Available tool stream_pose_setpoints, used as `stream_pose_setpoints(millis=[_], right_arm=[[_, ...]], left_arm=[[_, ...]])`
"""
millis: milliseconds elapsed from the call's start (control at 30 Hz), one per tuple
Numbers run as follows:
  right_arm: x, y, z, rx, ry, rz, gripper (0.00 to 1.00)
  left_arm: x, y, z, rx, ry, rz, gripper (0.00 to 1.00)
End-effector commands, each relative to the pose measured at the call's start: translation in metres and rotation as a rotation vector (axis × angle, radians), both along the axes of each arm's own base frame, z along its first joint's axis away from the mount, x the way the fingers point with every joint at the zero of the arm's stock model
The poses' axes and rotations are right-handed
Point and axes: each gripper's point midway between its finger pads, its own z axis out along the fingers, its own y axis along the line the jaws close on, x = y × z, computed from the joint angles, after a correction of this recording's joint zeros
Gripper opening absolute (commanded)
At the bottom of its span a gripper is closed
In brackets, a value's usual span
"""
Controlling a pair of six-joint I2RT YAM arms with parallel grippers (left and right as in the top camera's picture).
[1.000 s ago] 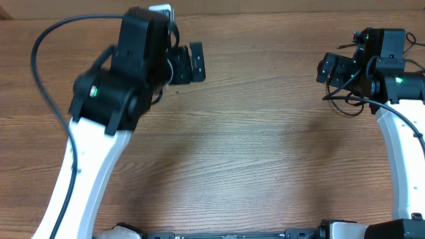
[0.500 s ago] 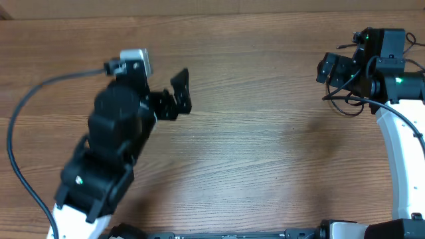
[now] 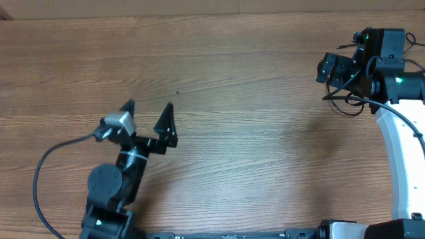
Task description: Untangle cables
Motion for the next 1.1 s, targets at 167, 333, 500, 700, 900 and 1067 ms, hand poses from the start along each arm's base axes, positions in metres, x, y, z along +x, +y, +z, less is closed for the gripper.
stream_pose_setpoints(millis=[167, 333, 500, 700, 900, 1067], right_arm=[[0.005, 0.000, 0.010, 0.003, -0.029, -0.003, 1.00], [0.005, 0.000, 0.010, 0.003, -0.029, -0.003, 1.00], [0.005, 0.000, 0.010, 0.003, -0.030, -0.003, 1.00], [0.005, 0.000, 0.010, 0.003, -0.029, -0.003, 1.00], [0.005, 0.000, 0.010, 0.003, -0.029, -0.003, 1.00], [0.005, 0.000, 0.010, 0.003, -0.029, -0.003, 1.00]], left_arm=[[-0.026, 0.024, -0.021, -0.012, -0.085, 0.045, 1.00], [-0.035, 0.031, -0.029, -0.014, -0.121, 0.051, 0.99], [-0.038, 0.037, -0.051, -0.020, -0.129, 0.069, 1.00], [-0.035, 0.043, -0.083, -0.024, -0.087, 0.088, 1.00], [-0.036, 0.046, -0.098, -0.012, -0.027, 0.103, 0.99], [-0.035, 0.052, -0.123, 0.000, 0.074, 0.126, 0.99]])
